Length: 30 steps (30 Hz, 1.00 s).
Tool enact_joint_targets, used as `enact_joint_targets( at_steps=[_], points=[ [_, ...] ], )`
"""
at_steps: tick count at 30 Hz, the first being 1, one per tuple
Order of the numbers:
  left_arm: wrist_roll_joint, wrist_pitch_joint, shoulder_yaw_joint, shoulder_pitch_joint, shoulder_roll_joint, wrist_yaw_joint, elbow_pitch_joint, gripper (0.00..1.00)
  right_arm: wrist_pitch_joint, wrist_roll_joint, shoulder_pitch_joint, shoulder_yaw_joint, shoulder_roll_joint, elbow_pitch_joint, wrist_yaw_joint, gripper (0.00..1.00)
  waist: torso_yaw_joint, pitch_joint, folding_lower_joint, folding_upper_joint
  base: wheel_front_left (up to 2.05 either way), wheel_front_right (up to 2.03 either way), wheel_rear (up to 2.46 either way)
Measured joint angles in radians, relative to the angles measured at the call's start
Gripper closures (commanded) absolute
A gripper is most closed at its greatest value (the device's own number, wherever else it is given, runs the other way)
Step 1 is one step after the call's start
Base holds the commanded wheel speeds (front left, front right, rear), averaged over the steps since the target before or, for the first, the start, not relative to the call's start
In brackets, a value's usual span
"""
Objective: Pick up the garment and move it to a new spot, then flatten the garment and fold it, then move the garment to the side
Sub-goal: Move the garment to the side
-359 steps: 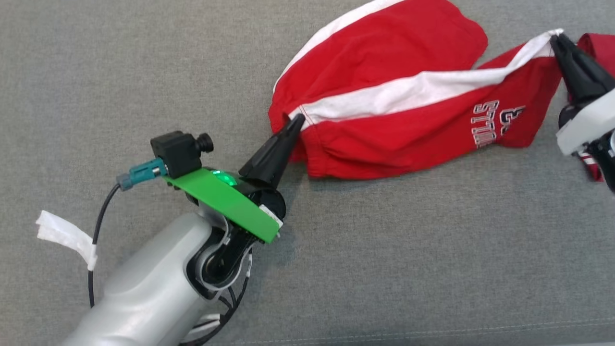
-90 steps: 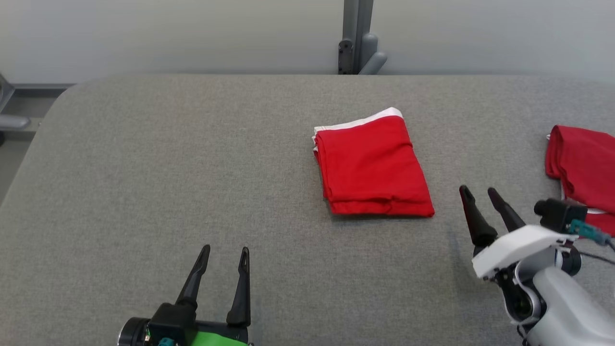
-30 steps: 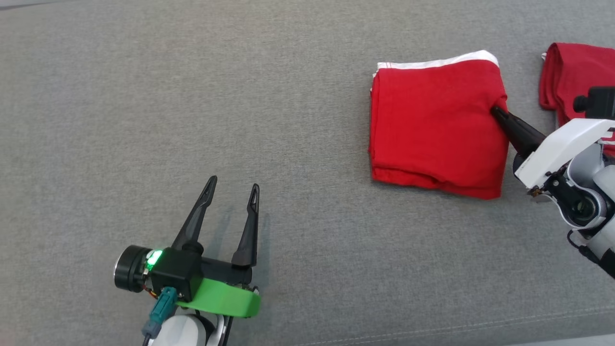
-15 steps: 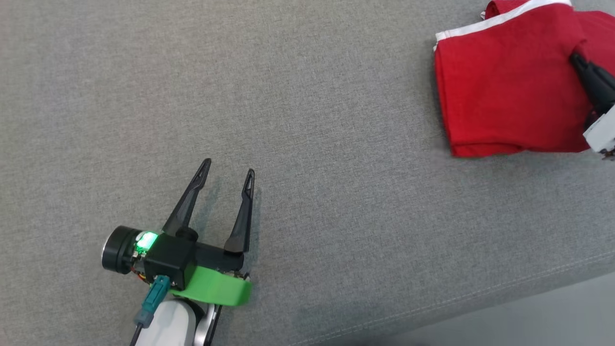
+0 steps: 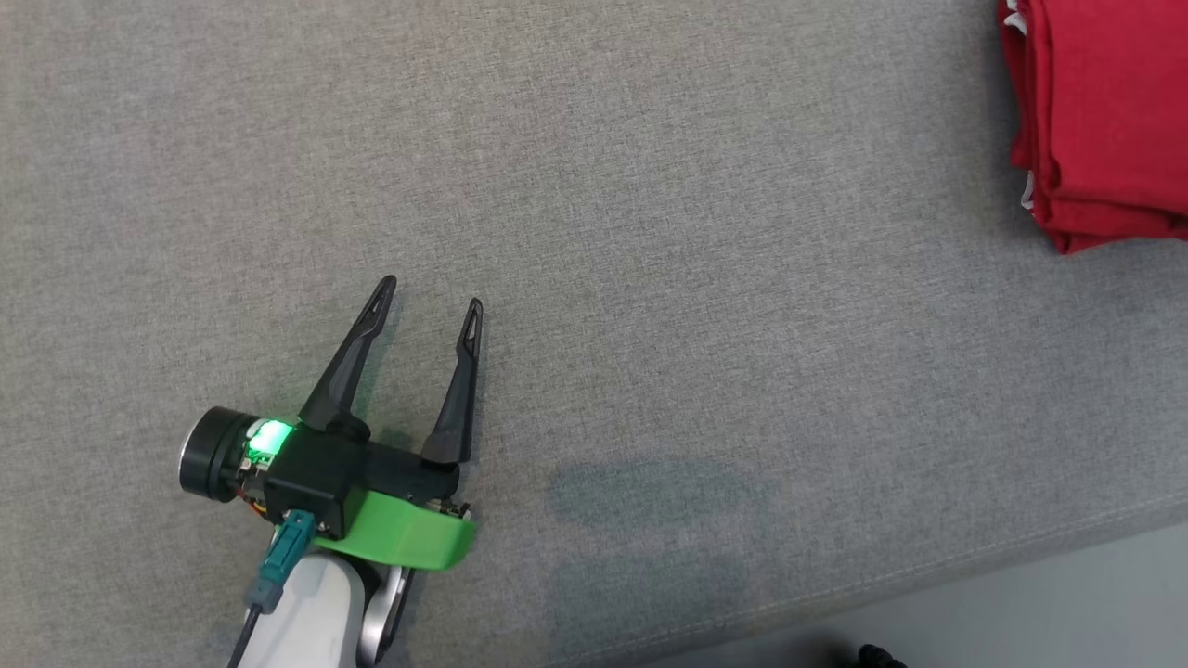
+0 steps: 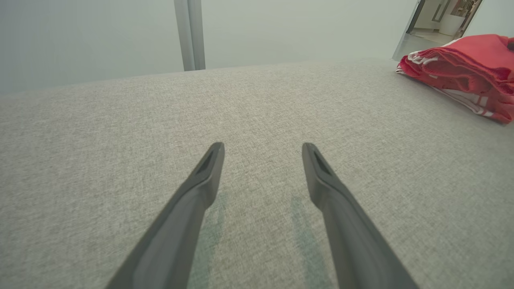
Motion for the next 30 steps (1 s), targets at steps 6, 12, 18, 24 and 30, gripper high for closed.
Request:
enact_joint_targets(
  at_steps=[6,12,18,24,30],
  points=[
    [0.003,0.0,0.0,-0.006,0.002,-0.004,0.001,0.0,-0.021,-0.023,-0.009,-0.01,0.012,0.078,0.0,0.0,0.013,0.004,0.0,0.0,0.0,0.0,0.0],
    [0.007,0.0,-0.005,-0.006,0.004,-0.008,0.01,0.0,-0.046,-0.098,-0.039,-0.055,0.063,0.252,0.0,0.0,0.021,-0.013,0.0,0.0,0.0,0.0,0.0],
    [0.003,0.0,-0.009,0.0,-0.003,-0.008,0.022,0.0,-0.051,-0.254,-0.05,-0.259,0.136,0.223,0.0,0.0,0.03,-0.056,0.0,0.0,0.0,0.0,0.0],
    [-0.061,0.0,0.012,0.031,-0.021,0.021,0.056,0.0,-0.051,-0.47,0.164,-0.513,0.273,-0.023,0.0,0.0,0.045,-0.123,0.0,0.0,0.0,0.0,0.0],
    [-0.115,0.0,0.037,0.052,-0.027,0.056,0.068,0.0,-0.051,-0.685,0.375,-0.628,0.431,-0.257,0.0,0.0,0.069,-0.2,-0.0001,0.0,0.0,0.0,0.0]
  ],
)
